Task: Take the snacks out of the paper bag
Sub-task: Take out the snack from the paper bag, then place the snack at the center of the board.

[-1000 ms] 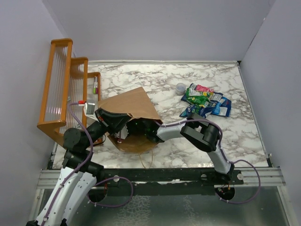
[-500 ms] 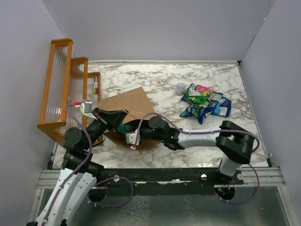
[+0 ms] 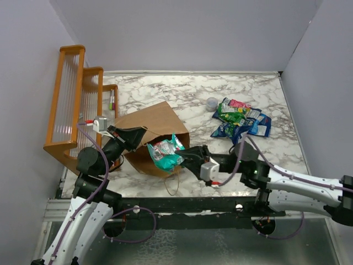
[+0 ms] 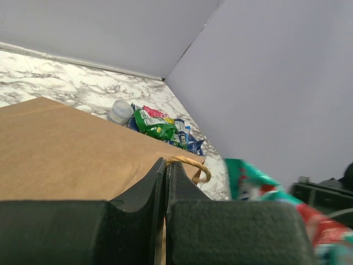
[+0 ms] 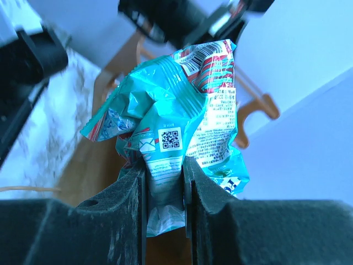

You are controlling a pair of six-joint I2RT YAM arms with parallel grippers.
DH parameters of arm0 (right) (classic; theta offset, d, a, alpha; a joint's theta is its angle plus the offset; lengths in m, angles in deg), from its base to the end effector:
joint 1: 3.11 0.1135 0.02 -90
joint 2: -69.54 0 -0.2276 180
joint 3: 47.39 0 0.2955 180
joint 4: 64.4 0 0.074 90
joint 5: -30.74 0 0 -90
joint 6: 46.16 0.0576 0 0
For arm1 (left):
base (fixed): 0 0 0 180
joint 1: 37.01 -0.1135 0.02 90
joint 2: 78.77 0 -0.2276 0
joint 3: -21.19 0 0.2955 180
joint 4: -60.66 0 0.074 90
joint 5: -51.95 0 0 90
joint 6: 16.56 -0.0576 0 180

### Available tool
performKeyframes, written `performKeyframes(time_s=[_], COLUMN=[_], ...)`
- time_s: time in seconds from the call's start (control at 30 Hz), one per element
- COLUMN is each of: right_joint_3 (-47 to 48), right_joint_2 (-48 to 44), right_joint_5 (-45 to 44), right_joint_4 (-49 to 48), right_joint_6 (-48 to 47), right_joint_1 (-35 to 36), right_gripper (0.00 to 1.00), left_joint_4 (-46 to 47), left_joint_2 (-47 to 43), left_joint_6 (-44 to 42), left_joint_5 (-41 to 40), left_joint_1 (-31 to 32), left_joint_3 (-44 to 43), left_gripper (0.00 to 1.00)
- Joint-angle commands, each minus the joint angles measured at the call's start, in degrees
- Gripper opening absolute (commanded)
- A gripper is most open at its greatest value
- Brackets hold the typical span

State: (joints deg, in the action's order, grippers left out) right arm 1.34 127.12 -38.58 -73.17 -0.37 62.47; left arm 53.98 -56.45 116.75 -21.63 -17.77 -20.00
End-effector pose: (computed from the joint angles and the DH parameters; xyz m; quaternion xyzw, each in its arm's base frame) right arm 0.1129 0.2978 0.2600 -0.6424 0.2966 0.2537 0.6595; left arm 0.1980 -0.0864 0.3228 -0.0209 0.6311 -0.4765 0.6117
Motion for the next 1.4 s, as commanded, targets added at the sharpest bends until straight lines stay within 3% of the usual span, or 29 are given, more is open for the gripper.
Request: performKeyframes(time_s=[0.0,0.1,0.2,0.3,0.4,0.47,0.53,0.6,0.77,0.87,0.97,1.07,1.3,1.37], right_joint_3=[0.43,0.22,-0.67,-1.92,-1.65,-1.71,-2.06,-1.94,1.4,-0.95,-3.65,-6.15,-9.44,-8.98], right_joint_2=[-10.2,-16.18,-19.35,-15.93,-6.52,0.08,5.04,7.7,9.06,8.86,7.74,7.05,9.09,9.45], right_joint_5=[5.17,1.49,-7.85,-29.94,-56.46,-67.53,-73.52,-76.35,-72.56,-70.25,-73.27,-74.52,-71.64,-71.7], right_joint_4=[5.4,5.31,0.6,-10.66,-21.99,-29.42,-32.48,-26.16,8.92,17.95,23.1,25.29,20.55,20.2], right_joint_6=[4.67,4.53,3.98,6.18,6.05,5.24,10.36,22.81,64.32,78.35,86.27,90.43,89.88,88.92], right_joint_1=[0.34,0.34,0.34,0.33,0.19,-0.7,-3.31,-7.37,-19.06,-25.11,-28.29,-30.04,-32.31,-32.36], right_gripper=[0.01,0.01,0.01,0.02,0.02,0.01,0.02,0.02,0.02,0.02,0.02,0.09,0.25,0.36], left_joint_4=[-0.69,-1.27,-1.73,-1.89,-1.59,-1.05,-0.54,-0.24,0.35,2.37,2.6,0.66,-4.22,-4.82], left_joint_2=[0.34,0.48,0.5,0.21,-0.25,-0.35,-0.34,-0.18,-0.41,-0.85,-1.14,-1.72,-3.62,-3.93], left_joint_6=[-1.77,-2.3,-2.52,-2.49,-2.39,-2.31,-2.26,-2.45,-3.64,-4.06,-5.07,-6.68,-9.83,-10.07], left_joint_5=[-2.23,-2.38,-2.26,-1.53,-0.26,1.27,3.11,4.64,8.4,11.62,13.99,14.74,14.79,15.02], left_joint_1=[0.09,0.08,0.09,0.09,0.09,0.09,0.08,0.07,0.07,0.09,0.09,0.04,0.04,0.09], left_joint_3=[-1.3,-1.74,-1.99,-2.03,-1.88,-1.77,-1.81,-1.69,-1.12,0.74,2.04,2.73,2.62,2.49], left_gripper=[0.0,0.0,0.0,0.0,0.0,0.0,0.0,0.0,0.0,0.0,0.0,0.0,0.0,0.0])
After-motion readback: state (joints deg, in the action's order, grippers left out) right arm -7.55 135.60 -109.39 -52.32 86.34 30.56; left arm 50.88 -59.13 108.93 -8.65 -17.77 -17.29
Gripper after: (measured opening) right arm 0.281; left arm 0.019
